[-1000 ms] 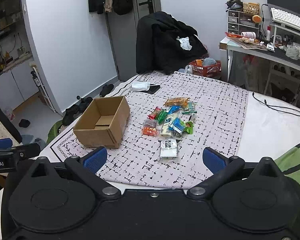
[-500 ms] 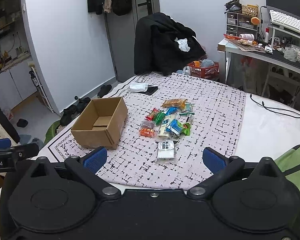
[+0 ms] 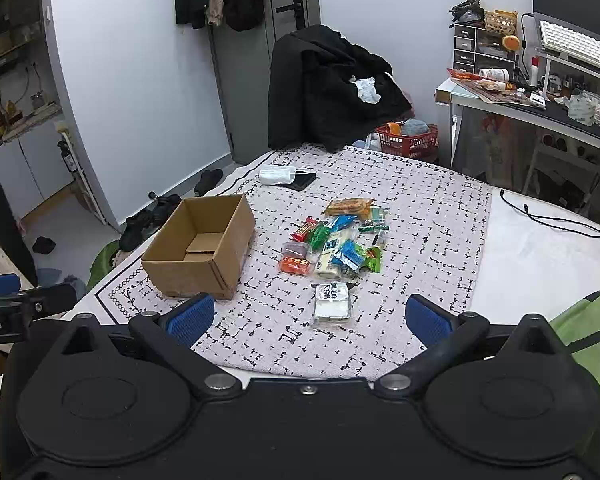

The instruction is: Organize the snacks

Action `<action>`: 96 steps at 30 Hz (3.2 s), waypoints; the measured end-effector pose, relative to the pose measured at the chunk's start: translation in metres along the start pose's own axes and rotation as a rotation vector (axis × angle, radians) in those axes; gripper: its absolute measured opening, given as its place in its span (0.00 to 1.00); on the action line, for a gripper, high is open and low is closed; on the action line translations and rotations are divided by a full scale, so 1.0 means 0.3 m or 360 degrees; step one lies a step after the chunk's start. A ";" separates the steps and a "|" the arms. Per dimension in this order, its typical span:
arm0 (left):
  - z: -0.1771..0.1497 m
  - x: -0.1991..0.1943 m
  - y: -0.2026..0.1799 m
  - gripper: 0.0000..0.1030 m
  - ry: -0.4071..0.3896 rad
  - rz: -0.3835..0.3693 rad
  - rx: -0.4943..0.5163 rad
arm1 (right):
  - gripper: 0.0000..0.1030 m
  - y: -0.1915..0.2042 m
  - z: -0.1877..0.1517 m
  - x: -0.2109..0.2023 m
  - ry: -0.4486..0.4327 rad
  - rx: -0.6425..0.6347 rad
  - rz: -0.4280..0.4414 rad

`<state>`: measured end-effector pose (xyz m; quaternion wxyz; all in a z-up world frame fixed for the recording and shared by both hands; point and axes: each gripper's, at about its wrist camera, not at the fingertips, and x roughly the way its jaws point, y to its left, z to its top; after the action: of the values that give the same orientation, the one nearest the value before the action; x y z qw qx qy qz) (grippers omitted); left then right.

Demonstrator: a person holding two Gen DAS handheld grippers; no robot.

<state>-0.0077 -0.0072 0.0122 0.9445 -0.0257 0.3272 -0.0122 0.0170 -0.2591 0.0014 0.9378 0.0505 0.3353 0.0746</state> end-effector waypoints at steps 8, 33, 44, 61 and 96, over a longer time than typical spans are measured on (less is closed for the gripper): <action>0.004 -0.004 -0.002 1.00 -0.0010 0.0003 -0.0003 | 1.00 -0.001 0.003 0.000 -0.0006 -0.0009 0.0003; 0.038 0.022 0.003 1.00 -0.0009 0.0001 -0.0003 | 1.00 0.019 0.033 0.035 0.0039 -0.0007 0.0049; 0.093 0.102 0.012 1.00 0.0037 -0.0011 -0.0017 | 1.00 0.014 0.078 0.101 0.0092 -0.0004 0.0053; 0.165 0.318 -0.022 1.00 0.0203 -0.0040 -0.0037 | 0.99 -0.049 0.134 0.298 0.0248 0.0058 0.0040; 0.184 0.865 -0.255 0.88 0.0607 -0.0259 -0.0147 | 0.69 -0.402 0.171 0.739 0.0539 0.0470 0.0096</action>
<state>0.2299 -0.0917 -0.1004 0.8592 -0.0927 0.4970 -0.0781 0.2319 -0.3416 -0.1143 0.8479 0.1841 0.4935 0.0601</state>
